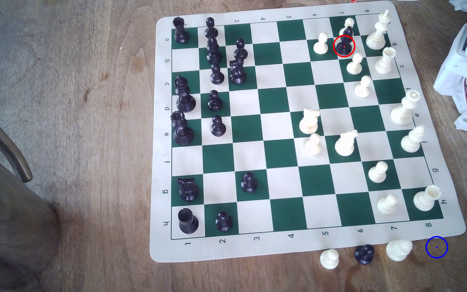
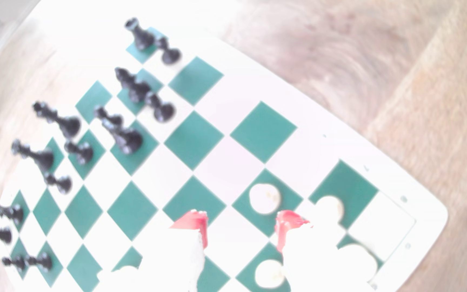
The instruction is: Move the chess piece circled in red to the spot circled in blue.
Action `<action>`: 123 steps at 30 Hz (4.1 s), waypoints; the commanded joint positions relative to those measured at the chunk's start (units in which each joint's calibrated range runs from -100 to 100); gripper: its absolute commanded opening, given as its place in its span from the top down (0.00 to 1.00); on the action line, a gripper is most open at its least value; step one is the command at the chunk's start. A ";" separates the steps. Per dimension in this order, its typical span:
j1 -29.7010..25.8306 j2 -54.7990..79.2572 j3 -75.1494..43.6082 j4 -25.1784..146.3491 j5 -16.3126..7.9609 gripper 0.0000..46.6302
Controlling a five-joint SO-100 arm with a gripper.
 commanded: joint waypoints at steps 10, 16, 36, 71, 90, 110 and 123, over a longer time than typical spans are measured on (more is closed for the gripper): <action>2.69 28.89 -13.76 5.93 -1.56 0.64; 2.06 29.74 -8.86 2.41 -1.47 0.67; 1.28 29.91 7.55 -15.77 0.34 0.69; 3.47 28.64 10.45 -23.23 4.35 0.89; 0.03 23.37 -25.18 7.65 3.52 1.00; -66.15 26.00 -25.09 7.57 -5.52 1.00; -75.84 42.05 -18.84 -8.16 -6.98 1.00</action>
